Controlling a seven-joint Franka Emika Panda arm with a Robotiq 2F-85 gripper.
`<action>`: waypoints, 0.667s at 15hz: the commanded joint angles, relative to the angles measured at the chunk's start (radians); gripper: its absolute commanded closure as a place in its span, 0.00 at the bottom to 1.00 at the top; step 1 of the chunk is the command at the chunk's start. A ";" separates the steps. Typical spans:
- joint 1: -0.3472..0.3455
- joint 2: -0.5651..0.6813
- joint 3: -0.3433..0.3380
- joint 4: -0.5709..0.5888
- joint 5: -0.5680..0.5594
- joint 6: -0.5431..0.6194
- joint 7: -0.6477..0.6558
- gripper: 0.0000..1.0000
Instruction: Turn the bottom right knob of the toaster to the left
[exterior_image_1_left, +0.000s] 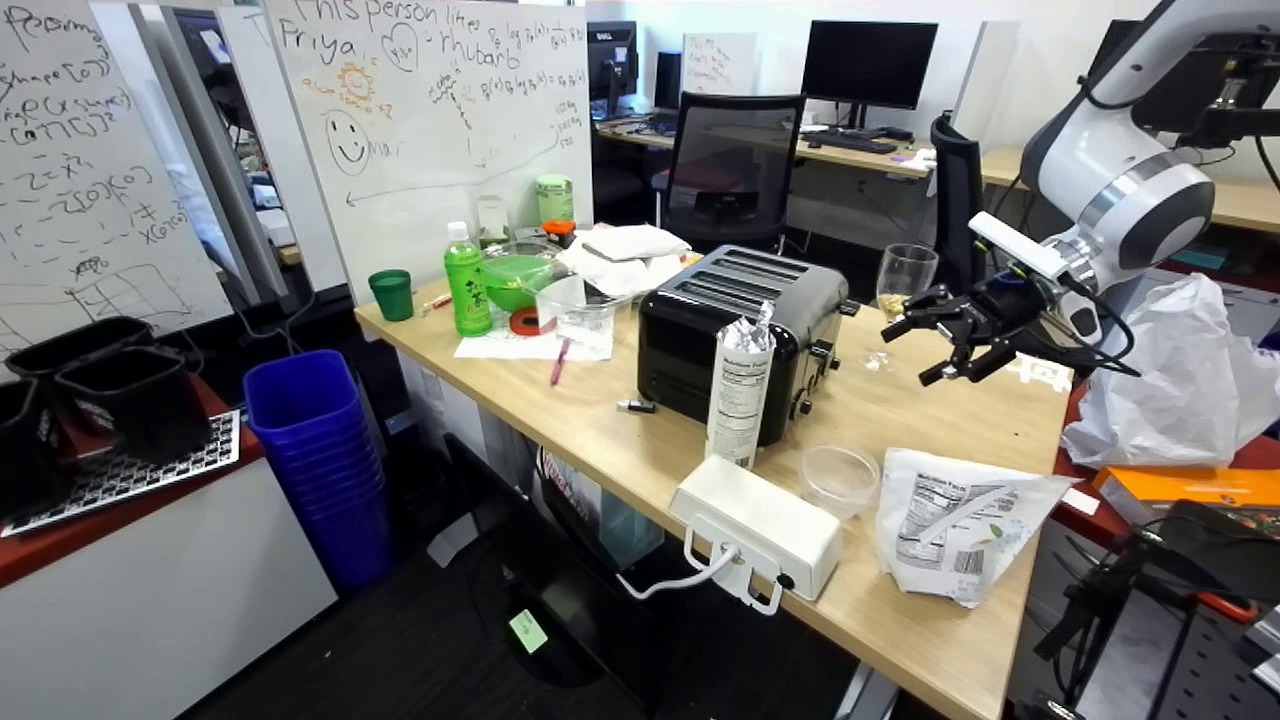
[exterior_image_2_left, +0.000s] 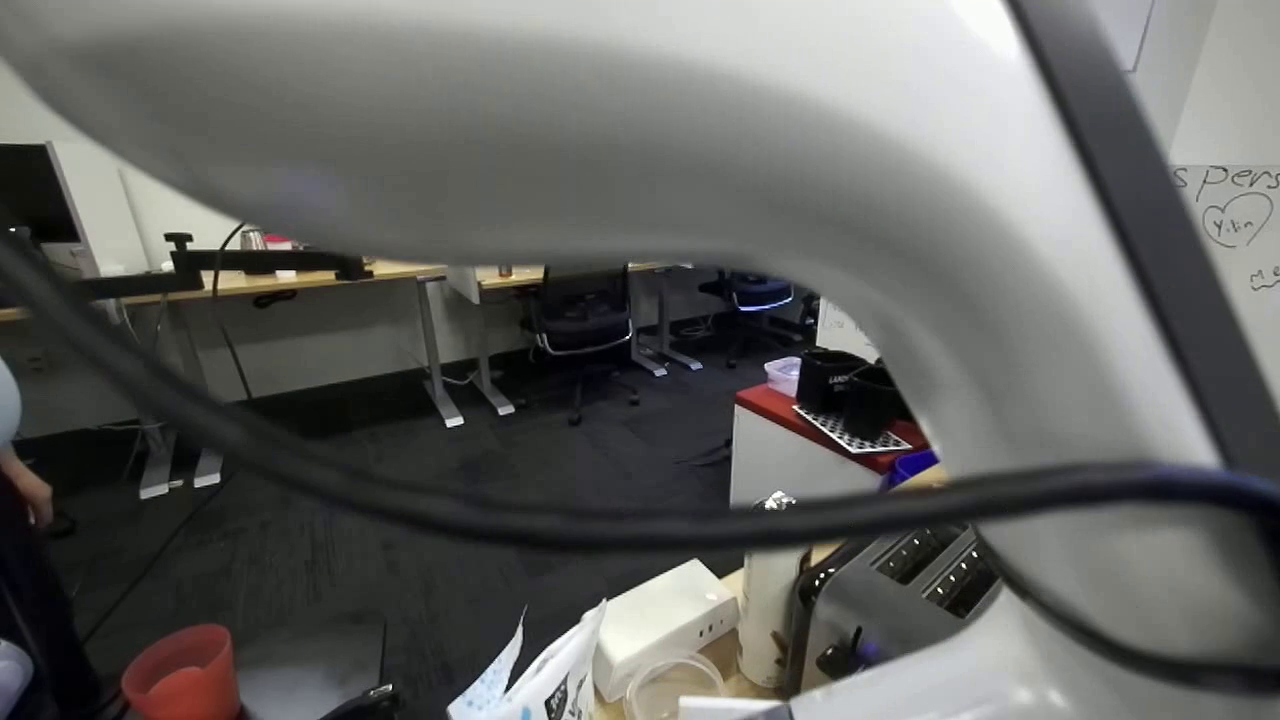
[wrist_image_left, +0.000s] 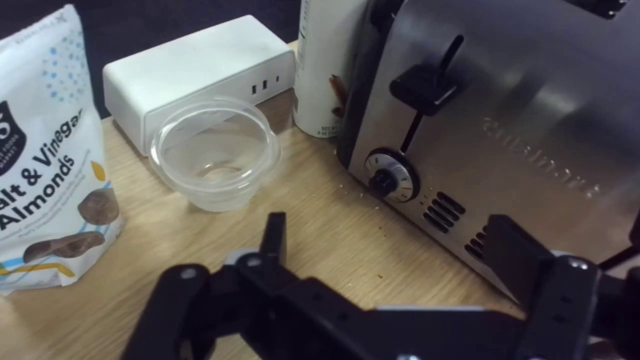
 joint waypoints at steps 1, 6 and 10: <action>-0.028 0.053 0.003 0.032 0.096 -0.039 0.049 0.00; -0.039 0.098 0.012 0.019 0.280 -0.049 0.096 0.00; -0.030 0.125 0.035 0.009 0.405 -0.085 0.094 0.00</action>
